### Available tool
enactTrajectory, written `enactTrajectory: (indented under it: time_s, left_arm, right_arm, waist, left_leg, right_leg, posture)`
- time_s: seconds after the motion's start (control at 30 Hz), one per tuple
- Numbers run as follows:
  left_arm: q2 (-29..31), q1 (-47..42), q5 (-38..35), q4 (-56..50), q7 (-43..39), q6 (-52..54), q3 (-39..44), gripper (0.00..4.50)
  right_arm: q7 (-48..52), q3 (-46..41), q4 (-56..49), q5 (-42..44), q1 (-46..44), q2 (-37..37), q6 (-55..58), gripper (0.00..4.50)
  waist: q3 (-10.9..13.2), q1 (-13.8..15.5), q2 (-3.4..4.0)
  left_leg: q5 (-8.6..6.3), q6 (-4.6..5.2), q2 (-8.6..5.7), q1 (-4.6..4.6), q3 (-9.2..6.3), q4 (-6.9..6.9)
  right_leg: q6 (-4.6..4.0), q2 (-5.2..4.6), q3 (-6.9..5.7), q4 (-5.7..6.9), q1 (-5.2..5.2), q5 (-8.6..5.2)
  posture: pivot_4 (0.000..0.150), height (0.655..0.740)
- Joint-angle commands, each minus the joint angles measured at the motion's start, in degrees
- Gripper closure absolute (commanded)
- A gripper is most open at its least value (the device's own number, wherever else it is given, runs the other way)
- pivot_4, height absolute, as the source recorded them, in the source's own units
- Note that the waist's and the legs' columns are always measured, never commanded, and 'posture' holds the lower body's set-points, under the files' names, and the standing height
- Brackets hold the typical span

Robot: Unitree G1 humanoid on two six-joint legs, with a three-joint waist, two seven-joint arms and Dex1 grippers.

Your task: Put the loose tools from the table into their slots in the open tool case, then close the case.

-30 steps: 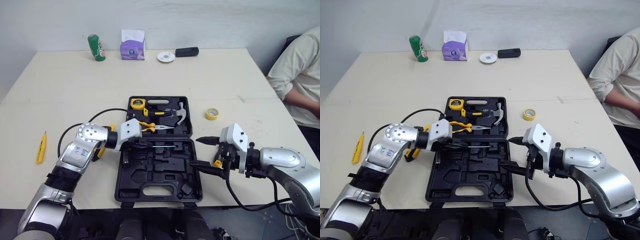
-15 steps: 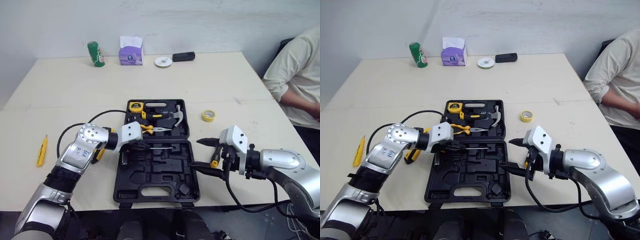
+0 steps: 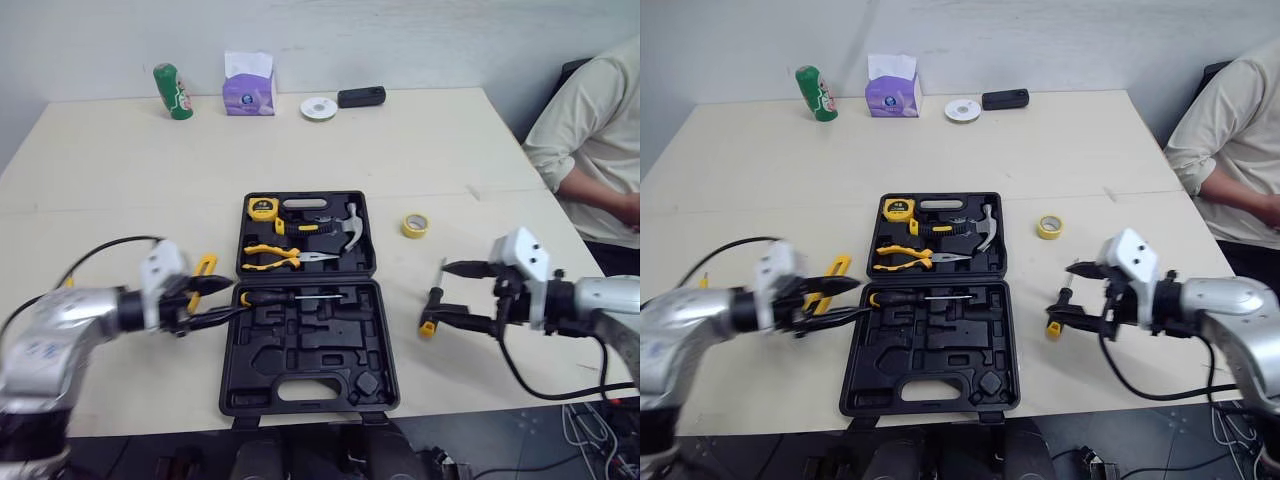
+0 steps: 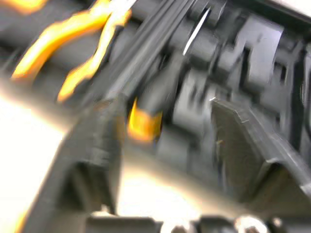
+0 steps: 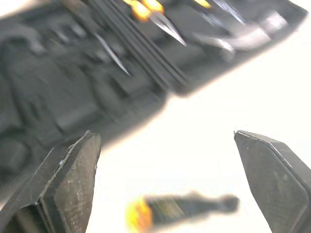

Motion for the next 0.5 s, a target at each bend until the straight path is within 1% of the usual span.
enactTrajectory:
  time_s: [0.03, 0.07, 0.1, 0.13, 0.2, 0.23, 0.3, 0.37, 0.43, 0.5]
  left_arm:
    - [1.5, 9.4, 0.8, -2.4, 1.9, 1.0, 14.5, 0.04]
    - [1.5, 11.3, 0.3, -2.3, 2.3, 1.4, 17.3, 0.04]
    - [1.1, 14.2, -0.4, -1.9, 2.5, 2.2, 22.0, 0.04]
    - [0.8, 16.1, -1.0, -1.8, 2.7, 2.7, 24.7, 0.04]
    - [-0.1, 22.4, 0.6, 2.9, 2.4, 1.0, 32.1, 0.04]
    - [-0.3, 24.3, 1.4, 4.8, 2.4, 0.0, 34.1, 0.04]
    - [0.8, 27.4, 3.6, 10.4, 3.0, -2.7, 36.8, 0.04]
    - [3.6, 28.3, 5.6, 18.4, 5.0, -4.3, 39.8, 0.04]
    - [6.0, 28.4, 6.2, 25.0, 5.7, -5.5, 41.9, 0.04]
    - [7.4, 28.7, 6.8, 29.6, 5.5, -7.6, 42.2, 0.04]
  right_arm:
    - [4.6, -4.3, 7.4, -3.1, 1.1, -4.4, -5.0, 0.00]
    - [5.4, -4.7, 9.3, -3.6, 1.1, -5.2, -6.0, 0.00]
    - [5.9, -5.6, 11.7, -4.2, 1.3, -6.1, -6.7, 0.00]
    - [6.2, -6.2, 13.2, -4.5, 1.3, -6.7, -7.1, 0.00]
    - [7.8, -8.4, 20.0, -6.9, 2.1, -9.1, -10.4, 0.00]
    - [8.5, -9.0, 22.6, -7.8, 2.4, -9.9, -11.9, 0.00]
    - [8.9, -9.8, 28.4, -9.7, 1.8, -11.7, -14.5, 0.00]
    - [10.0, -10.8, 33.5, -11.2, 1.7, -13.5, -16.9, 0.00]
    - [11.1, -11.6, 36.6, -11.8, 1.7, -14.6, -18.5, 0.00]
    - [11.1, -12.1, 39.0, -12.2, 1.4, -14.8, -19.5, 0.00]
  waist:
    - [0.2, 0.0, -0.07]
    - [0.3, 0.0, -0.08]
    - [0.3, 0.2, -0.12]
    - [0.4, 0.2, -0.19]
    - [0.4, 0.2, -0.18]
    - [0.4, 0.1, -0.15]
    - [0.5, 0.0, -0.12]
    - [0.5, 0.0, -0.10]
    - [0.5, 0.0, -0.11]
    - [0.5, -0.2, -0.10]
  left_leg:
    - [-0.07, 0.08, -0.01, 0.01, 0.00, 0.01]
    - [-0.27, 0.32, -0.02, -0.01, 0.00, 0.02]
    - [-0.35, 0.46, -0.03, -0.01, 0.00, 0.04]
    - [-0.35, 0.47, -0.04, -0.01, -0.01, 0.08]
    - [-0.42, 0.29, -0.03, -0.01, -0.03, 0.08]
    - [-0.50, 0.16, -0.03, -0.01, -0.02, 0.07]
    - [-0.52, 0.13, -0.03, 0.00, -0.01, 0.04]
    - [-0.53, 0.12, -0.01, 0.00, 0.00, 0.02]
    - [-0.56, 0.05, 0.04, 0.00, -0.01, 0.01]
    - [-0.59, 0.00, 0.05, 0.00, -0.01, 0.01]
  right_leg:
    - [0.02, -0.01, 0.01, -0.02, 0.01, 0.00]
    - [0.05, -0.04, 0.02, -0.04, 0.01, 0.03]
    - [0.06, -0.06, 0.02, -0.04, 0.01, 0.04]
    - [0.05, -0.08, 0.02, -0.04, 0.01, 0.05]
    - [-0.01, -0.08, 0.02, -0.07, 0.01, 0.05]
    - [-0.02, -0.09, 0.03, -0.09, 0.00, 0.04]
    - [-0.06, -0.08, 0.02, -0.11, -0.03, 0.02]
    - [-0.10, -0.05, 0.00, -0.09, -0.08, -0.01]
    - [-0.17, -0.02, -0.04, -0.08, -0.12, -0.05]
    - [-0.18, -0.02, -0.04, -0.07, -0.14, -0.06]
  posture:
    - [0.150, 0.7252]
    - [0.150, 0.7252]
    - [0.150, 0.7252]
    - [0.150, 0.7252]
    - [0.150, 0.7252]
    - [0.150, 0.7252]
    - [0.150, 0.7252]
    - [0.150, 0.7252]
    - [0.150, 0.7252]
    - [0.150, 0.7252]
